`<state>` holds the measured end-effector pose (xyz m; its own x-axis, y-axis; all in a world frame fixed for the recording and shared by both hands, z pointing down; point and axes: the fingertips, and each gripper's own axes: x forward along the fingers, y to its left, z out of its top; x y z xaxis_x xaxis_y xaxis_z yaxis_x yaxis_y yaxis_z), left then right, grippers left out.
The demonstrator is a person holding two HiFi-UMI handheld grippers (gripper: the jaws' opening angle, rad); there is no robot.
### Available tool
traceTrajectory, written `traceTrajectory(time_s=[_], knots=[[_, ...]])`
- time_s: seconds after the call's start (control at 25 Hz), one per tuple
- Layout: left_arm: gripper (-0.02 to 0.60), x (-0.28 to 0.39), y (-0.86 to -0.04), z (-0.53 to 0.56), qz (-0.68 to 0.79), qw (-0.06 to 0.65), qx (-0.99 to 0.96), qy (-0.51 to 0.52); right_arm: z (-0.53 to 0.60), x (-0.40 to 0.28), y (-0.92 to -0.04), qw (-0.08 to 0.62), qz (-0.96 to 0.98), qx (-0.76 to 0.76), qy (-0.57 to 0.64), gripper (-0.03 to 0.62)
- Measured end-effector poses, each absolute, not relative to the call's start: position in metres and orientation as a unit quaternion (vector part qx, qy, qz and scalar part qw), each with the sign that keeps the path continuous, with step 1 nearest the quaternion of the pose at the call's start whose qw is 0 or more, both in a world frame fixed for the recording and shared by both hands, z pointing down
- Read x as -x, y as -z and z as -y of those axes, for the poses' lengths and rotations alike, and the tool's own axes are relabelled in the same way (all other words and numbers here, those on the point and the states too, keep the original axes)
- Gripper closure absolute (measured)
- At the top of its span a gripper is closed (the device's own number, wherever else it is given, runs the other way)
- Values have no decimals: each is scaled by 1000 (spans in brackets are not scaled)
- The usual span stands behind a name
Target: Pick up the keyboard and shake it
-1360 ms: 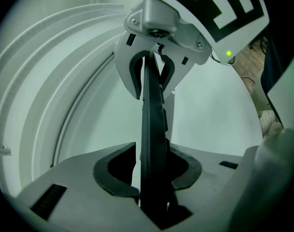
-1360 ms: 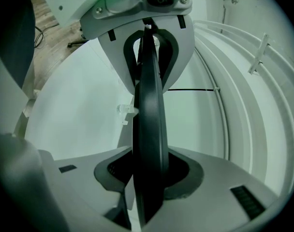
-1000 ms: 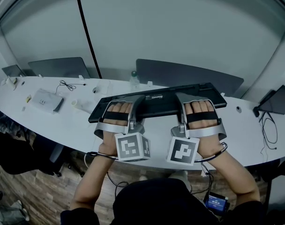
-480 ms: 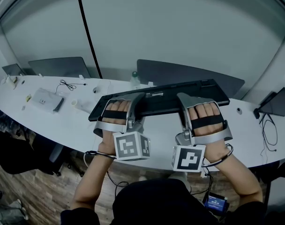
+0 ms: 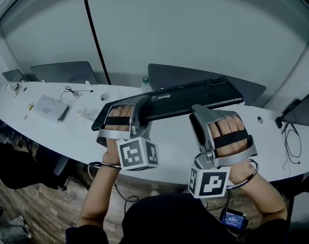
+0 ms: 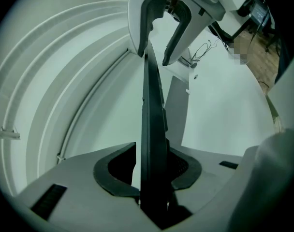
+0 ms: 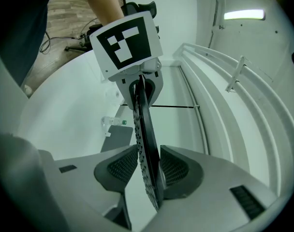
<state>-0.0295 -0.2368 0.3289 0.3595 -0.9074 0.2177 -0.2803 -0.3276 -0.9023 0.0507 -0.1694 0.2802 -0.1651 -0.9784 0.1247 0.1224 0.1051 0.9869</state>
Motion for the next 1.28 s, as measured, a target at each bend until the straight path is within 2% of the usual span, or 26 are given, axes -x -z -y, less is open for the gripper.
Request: traceTrajectory(time_s=[0.44,0.96,1.28], knots=[[446,33,-322,247,-421,404,716,384,166,-49,-278,490,560,-403,532,450],[445,36,-318,247,-430,388,728,367,172,-60,-299,497,591,-408,487,451],[445,33,-311,239,-428,343,773,320,182,-63,-311,460,665,-424,407,451]])
